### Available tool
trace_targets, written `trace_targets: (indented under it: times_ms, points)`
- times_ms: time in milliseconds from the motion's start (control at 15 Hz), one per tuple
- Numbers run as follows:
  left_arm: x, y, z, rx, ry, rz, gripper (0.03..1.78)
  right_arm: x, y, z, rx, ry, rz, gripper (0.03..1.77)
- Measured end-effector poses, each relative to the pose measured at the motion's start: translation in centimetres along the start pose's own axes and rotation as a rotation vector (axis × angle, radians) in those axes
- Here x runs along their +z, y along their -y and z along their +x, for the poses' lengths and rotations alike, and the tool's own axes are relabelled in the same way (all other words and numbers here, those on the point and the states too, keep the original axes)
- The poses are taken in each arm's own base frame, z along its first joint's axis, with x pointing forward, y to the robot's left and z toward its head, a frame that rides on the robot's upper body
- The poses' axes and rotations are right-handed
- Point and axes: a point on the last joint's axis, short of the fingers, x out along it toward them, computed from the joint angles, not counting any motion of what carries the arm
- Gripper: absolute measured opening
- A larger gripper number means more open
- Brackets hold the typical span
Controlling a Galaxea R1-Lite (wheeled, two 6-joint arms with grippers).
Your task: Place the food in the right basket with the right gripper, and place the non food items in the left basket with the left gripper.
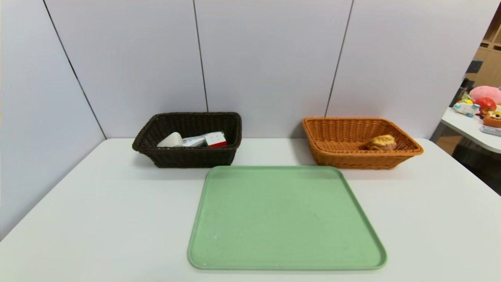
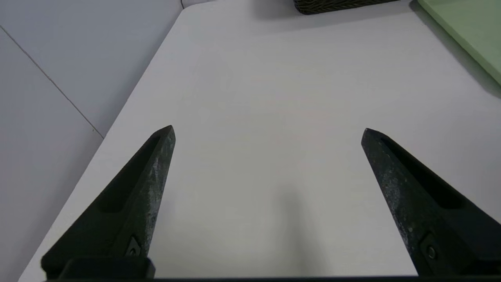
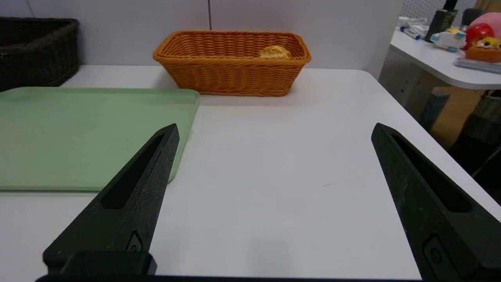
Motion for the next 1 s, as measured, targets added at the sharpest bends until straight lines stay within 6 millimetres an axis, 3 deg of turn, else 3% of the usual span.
trace_targets:
  times_ms: [333, 600, 1000]
  points:
    - [-0.8, 0.5, 0.2, -0.137, 0.004, 0.015, 1.69, -2.9, -0.2, 1.2, 0.001, 0.026, -0.055, 1.70]
    - [-1.0, 0.5, 0.3, -0.150, 0.004, 0.035, 1.69, -4.3, -0.3, 1.3, 0.053, -0.074, -0.062, 1.70]
    - [-1.1, 0.5, 0.3, -0.147, -0.004, -0.013, 1.69, -4.5, -0.3, 1.3, 0.065, -0.093, -0.058, 1.70]
